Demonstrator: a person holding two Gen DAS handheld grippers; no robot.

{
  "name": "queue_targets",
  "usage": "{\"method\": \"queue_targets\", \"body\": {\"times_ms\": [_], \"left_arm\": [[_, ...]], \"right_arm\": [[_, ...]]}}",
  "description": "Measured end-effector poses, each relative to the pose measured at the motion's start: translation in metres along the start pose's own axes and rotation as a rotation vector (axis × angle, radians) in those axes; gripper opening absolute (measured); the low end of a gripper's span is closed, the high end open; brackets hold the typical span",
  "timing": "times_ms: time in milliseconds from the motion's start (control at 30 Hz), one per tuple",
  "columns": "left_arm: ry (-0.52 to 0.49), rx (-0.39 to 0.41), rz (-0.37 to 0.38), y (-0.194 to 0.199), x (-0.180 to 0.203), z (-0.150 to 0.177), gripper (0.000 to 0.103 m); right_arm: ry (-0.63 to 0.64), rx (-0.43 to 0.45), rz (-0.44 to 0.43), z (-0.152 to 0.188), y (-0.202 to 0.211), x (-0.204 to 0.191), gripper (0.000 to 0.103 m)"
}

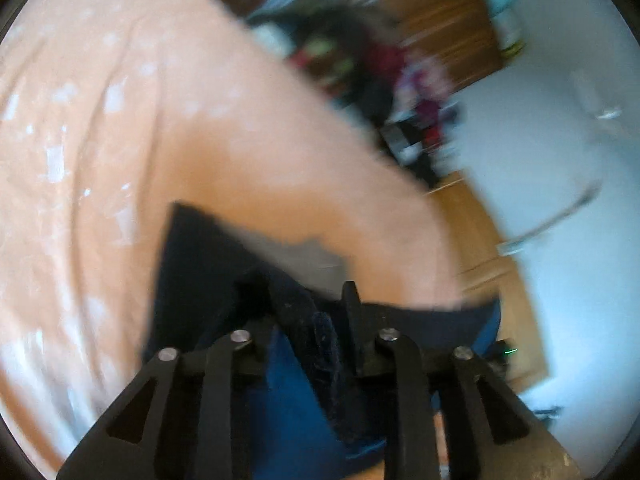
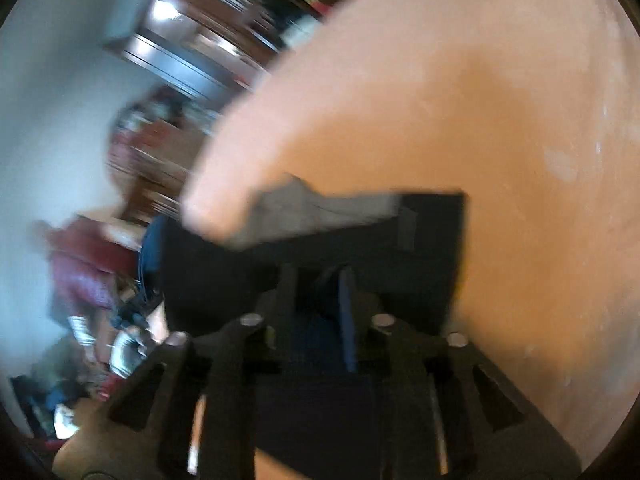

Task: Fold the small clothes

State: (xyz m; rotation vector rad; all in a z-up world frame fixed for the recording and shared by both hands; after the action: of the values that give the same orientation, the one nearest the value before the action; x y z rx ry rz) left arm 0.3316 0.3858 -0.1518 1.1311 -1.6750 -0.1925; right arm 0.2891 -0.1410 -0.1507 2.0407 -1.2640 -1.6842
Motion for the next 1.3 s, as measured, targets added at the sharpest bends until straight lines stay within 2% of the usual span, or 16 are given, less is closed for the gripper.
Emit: {"method": "queue_targets", "body": {"times_ms": [33, 67, 133, 200, 333, 500, 600, 733, 800, 833, 900, 967, 1067, 1133, 1167, 1300], "left_arm": [[0.032, -0.051, -0.057, -0.026, -0.022, 0.007, 0.03], [0.046, -0.083, -0.085, -0.045, -0.037, 0.013, 0.034], [0.009, -0.057, -0.084, -0.056, -0.039, 0.018, 0.034], [-0.009, -0.038, -0.042, -0.053, -0.035, 0.018, 0.048], [-0.031, -0.027, -0.015, -0.049, -0.031, 0.021, 0.054], [-0.043, -0.014, -0.015, -0.05, -0.021, 0.018, 0.057], [-0.036, -0.011, -0.003, -0.049, -0.021, 0.019, 0.057], [-0.035, 0.002, 0.009, -0.047, -0.027, 0.02, 0.057], [-0.035, 0.003, 0.011, -0.047, -0.027, 0.02, 0.057], [-0.034, 0.004, 0.012, -0.047, -0.027, 0.02, 0.057], [-0.032, 0.005, 0.014, -0.048, -0.027, 0.02, 0.057], [-0.029, 0.006, 0.016, -0.047, -0.028, 0.02, 0.057], [-0.031, 0.006, 0.012, -0.047, -0.028, 0.021, 0.057], [-0.033, 0.004, 0.008, -0.045, -0.029, 0.021, 0.057], [-0.034, 0.004, 0.007, -0.045, -0.029, 0.021, 0.057], [-0.07, 0.007, -0.026, -0.045, -0.022, 0.022, 0.058]], "right_arm": [[-0.006, -0.028, 0.046, 0.004, -0.014, 0.012, 0.05], [-0.003, -0.049, 0.064, 0.007, -0.025, 0.021, 0.055], [0.032, -0.067, 0.078, 0.011, -0.037, 0.025, 0.058], [0.094, -0.059, 0.102, 0.008, -0.043, 0.021, 0.061], [0.179, -0.001, 0.128, -0.014, -0.048, 0.006, 0.07], [0.153, -0.038, 0.15, -0.019, -0.077, 0.02, 0.062], [0.126, -0.014, 0.128, -0.023, -0.07, 0.026, 0.05], [0.129, 0.029, 0.12, -0.02, -0.054, 0.026, 0.048], [0.149, 0.095, 0.139, -0.022, -0.039, 0.023, 0.052], [0.147, 0.123, 0.134, -0.024, -0.032, 0.023, 0.065], [0.141, 0.17, 0.148, -0.03, -0.025, 0.025, 0.073], [0.141, 0.119, 0.172, -0.03, -0.039, 0.029, 0.067], [0.168, 0.03, 0.169, -0.021, -0.061, 0.027, 0.046], [0.183, 0.024, 0.171, -0.016, -0.064, 0.023, 0.013], [0.191, 0.026, 0.176, -0.014, -0.062, 0.022, 0.001], [0.239, 0.041, 0.143, -0.001, -0.041, 0.012, 0.001]]}}
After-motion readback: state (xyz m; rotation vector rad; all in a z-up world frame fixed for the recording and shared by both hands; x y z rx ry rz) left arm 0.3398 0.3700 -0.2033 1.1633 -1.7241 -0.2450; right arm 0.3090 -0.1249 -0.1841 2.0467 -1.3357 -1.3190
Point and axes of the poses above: each gripper's, at about its wrist camera, not at the fingertips, and y roughly against the way its jaws point, x to its right, z to its underside, the point moved 8 cm from there along -y, roughly the way its jaws point, and after that the axes turned 3 degrees about -y, right-handed, at the moved point
